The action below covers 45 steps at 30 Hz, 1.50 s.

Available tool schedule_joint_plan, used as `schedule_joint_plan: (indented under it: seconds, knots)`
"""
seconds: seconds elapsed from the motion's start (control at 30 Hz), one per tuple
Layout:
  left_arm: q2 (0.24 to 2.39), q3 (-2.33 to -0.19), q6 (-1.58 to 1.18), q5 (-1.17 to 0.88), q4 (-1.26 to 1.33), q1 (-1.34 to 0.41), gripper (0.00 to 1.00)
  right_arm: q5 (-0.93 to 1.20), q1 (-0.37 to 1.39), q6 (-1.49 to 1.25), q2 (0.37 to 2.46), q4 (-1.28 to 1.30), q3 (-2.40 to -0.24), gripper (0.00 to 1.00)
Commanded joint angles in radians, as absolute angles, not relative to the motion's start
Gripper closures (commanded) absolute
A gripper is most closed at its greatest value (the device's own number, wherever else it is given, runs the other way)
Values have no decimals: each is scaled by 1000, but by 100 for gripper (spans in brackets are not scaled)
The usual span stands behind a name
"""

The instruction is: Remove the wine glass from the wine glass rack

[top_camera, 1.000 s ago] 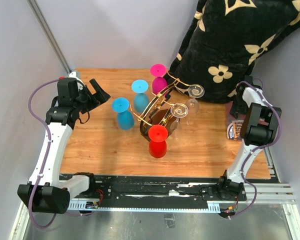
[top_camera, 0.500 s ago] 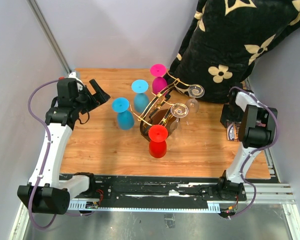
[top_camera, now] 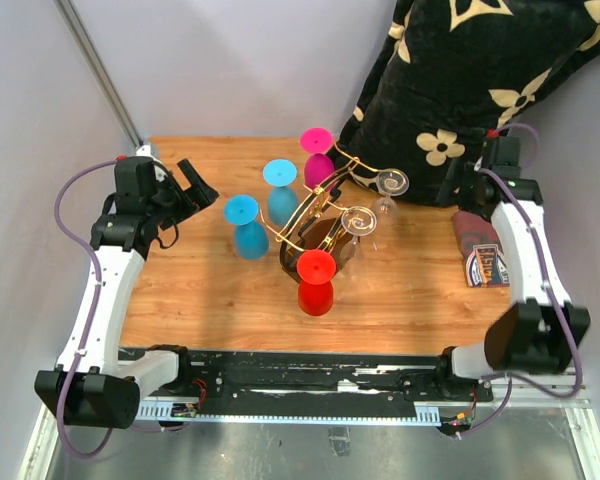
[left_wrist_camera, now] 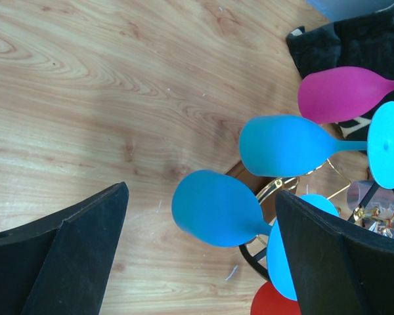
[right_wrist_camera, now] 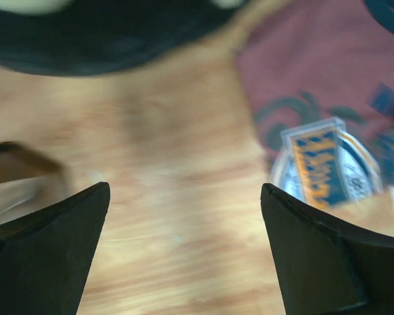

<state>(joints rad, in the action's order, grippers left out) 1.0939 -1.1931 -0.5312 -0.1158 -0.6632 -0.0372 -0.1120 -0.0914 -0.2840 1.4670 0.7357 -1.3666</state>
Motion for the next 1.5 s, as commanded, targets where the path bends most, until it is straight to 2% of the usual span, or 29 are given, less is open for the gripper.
schedule_joint_plan:
  seconds: [0.0,0.03,0.13,0.33,0.6,1.2,1.47]
  knots:
    - [1103,-1232,-523,-110,-674,-41,0,359,-94,-413,1346,558,-1304,6]
    - [1103,-1233,-523,-111,-675,-41,0,412,-94,-442,1331,528,-1300,16]
    - [1100,-1233,-526,-114,-675,-42,0,562,-94,-526,1316,461,-1301,34]
    - [1087,-1229,-532,-121,-673,-41,0,735,-89,-638,1330,371,-1291,47]
    - [1074,-1230,-531,-121,-675,-41,0,732,-87,-684,1272,321,-1255,54]
    - [1064,-1224,-535,-128,-673,-41,0,715,-86,-688,1215,329,-1234,52]
    - [1063,-1222,-544,-140,-668,-41,0,745,-70,-687,1236,326,-1237,58]
